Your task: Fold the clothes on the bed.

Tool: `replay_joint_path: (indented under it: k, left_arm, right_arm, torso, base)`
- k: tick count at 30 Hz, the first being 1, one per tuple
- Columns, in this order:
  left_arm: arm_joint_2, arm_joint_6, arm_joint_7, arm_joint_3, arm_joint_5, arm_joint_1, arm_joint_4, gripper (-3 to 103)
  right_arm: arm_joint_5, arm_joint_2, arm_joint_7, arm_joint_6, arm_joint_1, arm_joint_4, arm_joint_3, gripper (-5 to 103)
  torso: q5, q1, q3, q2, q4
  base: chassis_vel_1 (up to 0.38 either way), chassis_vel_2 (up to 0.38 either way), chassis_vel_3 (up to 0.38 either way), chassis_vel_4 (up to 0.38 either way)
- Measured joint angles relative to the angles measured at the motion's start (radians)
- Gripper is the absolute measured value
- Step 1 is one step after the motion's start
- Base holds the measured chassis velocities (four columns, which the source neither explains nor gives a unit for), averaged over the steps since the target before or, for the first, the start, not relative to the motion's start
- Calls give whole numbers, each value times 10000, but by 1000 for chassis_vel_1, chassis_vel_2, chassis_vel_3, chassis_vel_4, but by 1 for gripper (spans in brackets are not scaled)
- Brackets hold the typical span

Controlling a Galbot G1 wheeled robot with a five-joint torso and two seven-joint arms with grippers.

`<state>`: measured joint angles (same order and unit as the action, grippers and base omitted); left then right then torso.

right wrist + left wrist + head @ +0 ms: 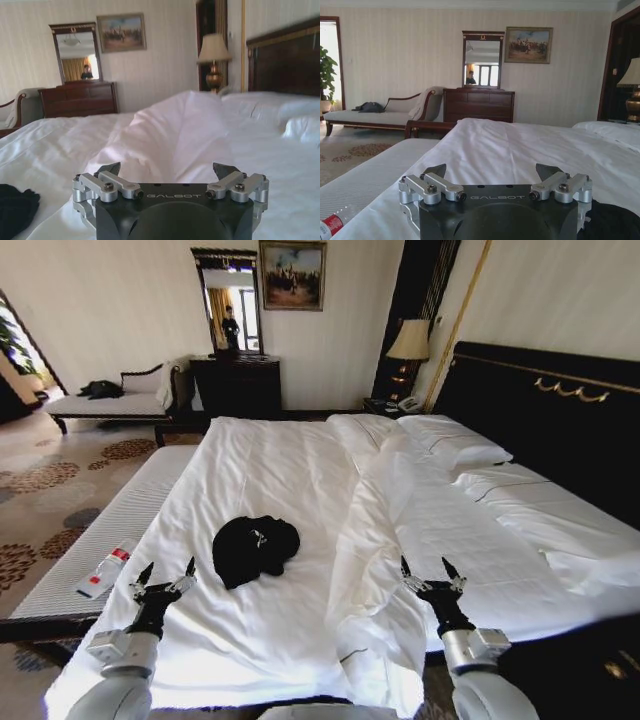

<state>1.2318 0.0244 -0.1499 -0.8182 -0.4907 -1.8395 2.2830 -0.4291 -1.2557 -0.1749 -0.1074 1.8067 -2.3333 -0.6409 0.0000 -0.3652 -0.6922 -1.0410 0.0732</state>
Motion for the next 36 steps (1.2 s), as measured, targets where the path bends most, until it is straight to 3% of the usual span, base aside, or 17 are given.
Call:
replay_joint_path:
  k: [2, 3, 5, 6, 8, 11, 17, 22, 30, 34, 36]
  left_arm:
    - [53, -21, 6, 0, 13, -35, 11, 100]
    - [53, -21, 6, 0, 13, -35, 11, 100]
    - [129, -76, 8, -4, 65, -64, 17, 100]
    - [129, -76, 8, -4, 65, -64, 17, 100]
    - [161, -95, 2, -34, 82, -90, 25, 100]
    - [171, -94, -20, -74, 86, -110, 47, 100]
    - [234, -8, -49, -101, 97, -61, 51, 100]
    - [425, 11, -48, -134, 163, -114, 107, 100]
    - [501, 8, -39, -139, 161, -47, -26, 100]
    - [588, 7, -45, -90, 177, 1, -65, 100]
    - [607, 6, -46, -86, 182, 1, -72, 100]
  right_arm:
    - [-1161, 360, -339, -793, -285, -93, 39, 100]
    - [-1161, 360, -339, -793, -285, -93, 39, 100]
    - [-2442, 936, -675, -1380, -719, -99, 53, 100]
    - [-2442, 936, -675, -1380, -719, -99, 53, 100]
    - [-3578, 1533, -809, -1618, -1100, -99, 74, 100]
    - [-4252, 2115, -822, -1706, -1568, -98, 238, 100]
    - [-3932, 2555, -838, -2021, -2235, 284, 1039, 100]
    - [-3059, 2519, -851, -2062, -2312, 653, 1477, 100]
    - [-2696, 2461, -842, -2067, -2451, 808, 1747, 101]
    - [-2616, 2472, -844, -1976, -2495, 876, 1833, 80]
    - [-2597, 2469, -846, -1968, -2495, 887, 1851, 80]
  torso:
    - [7, 7, 2, -1, 1]
    - [7, 7, 2, -1, 1]
    - [5, 11, 4, -3, 1]
    - [5, 11, 4, -3, 1]
    - [3, 11, 4, -5, 0]
    - [-4, 9, 3, -4, -1]
    - [0, 7, 2, -3, -1]
    - [0, 7, 3, -4, 0]
    - [0, 7, 2, -3, 0]
    - [-1, 7, 3, -4, 0]
    - [-1, 7, 2, -4, 0]
  base:
    - [-53, -23, 26, 9]
    - [-53, -40, 21, 19]
    - [5, -40, -7, 20]
    - [11, -79, -15, 40]
    - [0, 0, 0, 0]
    - [0, 0, 0, 0]
    - [0, 0, 0, 0]
    - [0, 0, 0, 0]
    - [0, 0, 0, 0]
    - [0, 0, 0, 0]
    - [0, 0, 0, 0]
